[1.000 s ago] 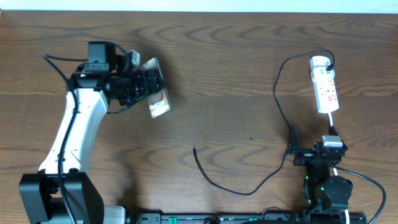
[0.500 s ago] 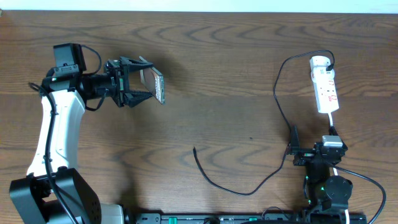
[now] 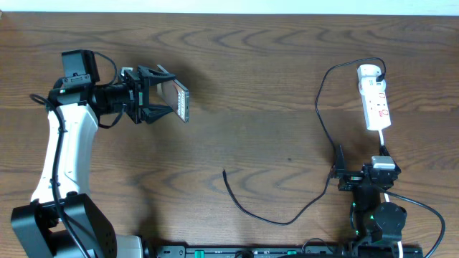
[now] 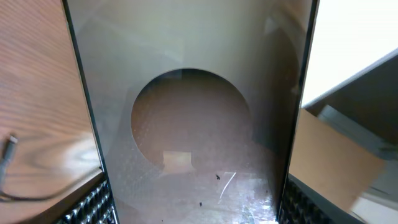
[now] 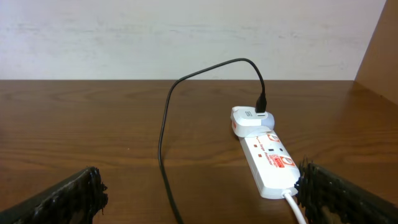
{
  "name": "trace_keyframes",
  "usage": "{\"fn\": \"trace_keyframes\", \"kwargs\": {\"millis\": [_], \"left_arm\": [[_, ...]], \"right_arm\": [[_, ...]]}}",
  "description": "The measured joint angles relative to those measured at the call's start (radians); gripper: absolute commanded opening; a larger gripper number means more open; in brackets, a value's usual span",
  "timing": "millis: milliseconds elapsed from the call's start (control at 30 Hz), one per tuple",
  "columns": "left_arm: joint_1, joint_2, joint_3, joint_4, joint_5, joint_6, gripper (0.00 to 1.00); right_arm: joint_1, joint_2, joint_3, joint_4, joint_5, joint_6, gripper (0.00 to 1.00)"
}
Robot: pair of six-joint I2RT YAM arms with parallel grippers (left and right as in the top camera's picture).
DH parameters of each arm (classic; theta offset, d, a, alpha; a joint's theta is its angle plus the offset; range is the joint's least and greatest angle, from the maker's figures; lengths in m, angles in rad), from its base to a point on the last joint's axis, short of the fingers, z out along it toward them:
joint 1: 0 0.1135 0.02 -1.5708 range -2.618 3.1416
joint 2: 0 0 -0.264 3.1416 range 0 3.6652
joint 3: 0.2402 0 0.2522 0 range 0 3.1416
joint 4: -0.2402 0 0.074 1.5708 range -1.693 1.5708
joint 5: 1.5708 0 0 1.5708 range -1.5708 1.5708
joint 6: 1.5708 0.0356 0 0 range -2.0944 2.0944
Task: Plug charger to phone and switch on socket
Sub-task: 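Lift the phone with the left gripper and tilt it toward center, then swing the right gripper toward the phone held by the left gripper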
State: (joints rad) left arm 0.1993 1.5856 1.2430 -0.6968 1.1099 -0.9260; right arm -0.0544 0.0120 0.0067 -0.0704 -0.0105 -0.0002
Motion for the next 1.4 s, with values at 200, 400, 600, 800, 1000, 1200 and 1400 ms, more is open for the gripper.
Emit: {"fn": "trace_keyframes", "kwargs": {"millis": [200,400,600,800,1000,1200,1400], "left_arm": [[0.0,0.0,0.0,-0.002,-0.056,0.064,0.07],[0.0,0.0,0.0,-0.002,-0.069,0.086,0.07],[0.0,0.0,0.0,-0.002,-0.069,0.089,0.07],[0.0,0.0,0.0,-0.002,-0.07,0.09,0.07],[0.0,0.0,0.0,-0.001,-0.077,0.09,0.07],[0.0,0.0,0.0,0.001,-0.114,0.09,0.07],[0.0,0.0,0.001,0.002,-0.2,0.087,0.07]], "right_arm": [[0.0,0.0,0.0,0.0,0.0,0.0,0.99],[0.0,0.0,0.0,0.0,0.0,0.0,0.99],[0.0,0.0,0.0,0.0,0.0,0.0,0.99],[0.0,0.0,0.0,0.005,-0.012,0.0,0.99],[0.0,0.0,0.002,0.158,-0.179,0.09,0.99],[0.0,0.226,0.189,0.135,-0.346,0.182,0.99],[0.003,0.793,0.583,0.131,-0.703,0.217,0.99]]}}
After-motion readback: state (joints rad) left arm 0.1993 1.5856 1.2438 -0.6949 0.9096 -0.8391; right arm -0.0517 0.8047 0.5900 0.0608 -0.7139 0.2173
